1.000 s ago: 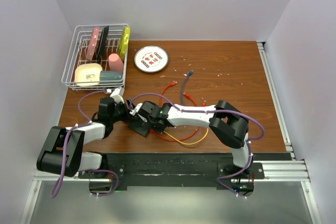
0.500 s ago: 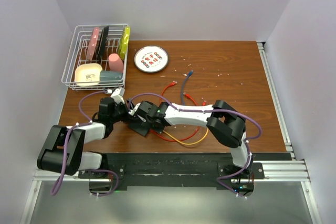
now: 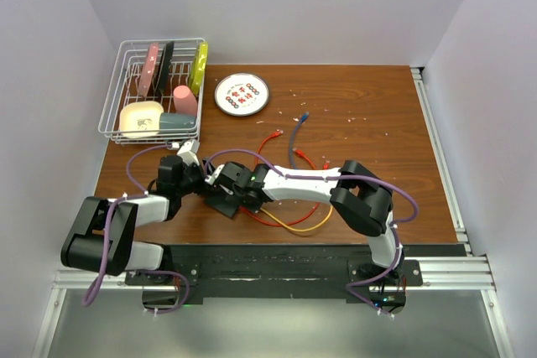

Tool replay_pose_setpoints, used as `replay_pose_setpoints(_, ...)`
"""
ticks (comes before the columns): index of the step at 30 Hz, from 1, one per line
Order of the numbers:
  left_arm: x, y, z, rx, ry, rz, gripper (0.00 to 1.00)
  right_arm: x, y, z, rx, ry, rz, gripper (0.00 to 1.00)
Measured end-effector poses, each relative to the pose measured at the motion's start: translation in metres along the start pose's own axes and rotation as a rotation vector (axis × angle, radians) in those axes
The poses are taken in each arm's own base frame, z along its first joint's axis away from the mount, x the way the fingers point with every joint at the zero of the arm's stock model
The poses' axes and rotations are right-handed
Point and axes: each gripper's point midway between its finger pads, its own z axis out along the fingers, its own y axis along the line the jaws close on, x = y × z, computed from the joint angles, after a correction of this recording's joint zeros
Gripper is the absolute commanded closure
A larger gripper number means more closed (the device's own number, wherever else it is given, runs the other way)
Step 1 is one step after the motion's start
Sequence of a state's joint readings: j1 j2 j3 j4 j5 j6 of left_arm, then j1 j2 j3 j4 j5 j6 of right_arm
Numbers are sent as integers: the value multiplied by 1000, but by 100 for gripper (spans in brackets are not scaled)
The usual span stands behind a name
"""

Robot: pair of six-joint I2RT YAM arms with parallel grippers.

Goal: Insert the plug into the switch port

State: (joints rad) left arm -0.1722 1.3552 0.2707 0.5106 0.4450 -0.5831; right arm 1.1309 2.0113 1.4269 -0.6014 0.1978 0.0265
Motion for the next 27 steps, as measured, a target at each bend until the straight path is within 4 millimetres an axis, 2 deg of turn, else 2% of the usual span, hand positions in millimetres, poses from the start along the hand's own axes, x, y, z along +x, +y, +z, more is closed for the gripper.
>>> replay_pose_setpoints(27,2,2,4,26,-4,-5,62,-6,2,0,-7,-13,-1,100)
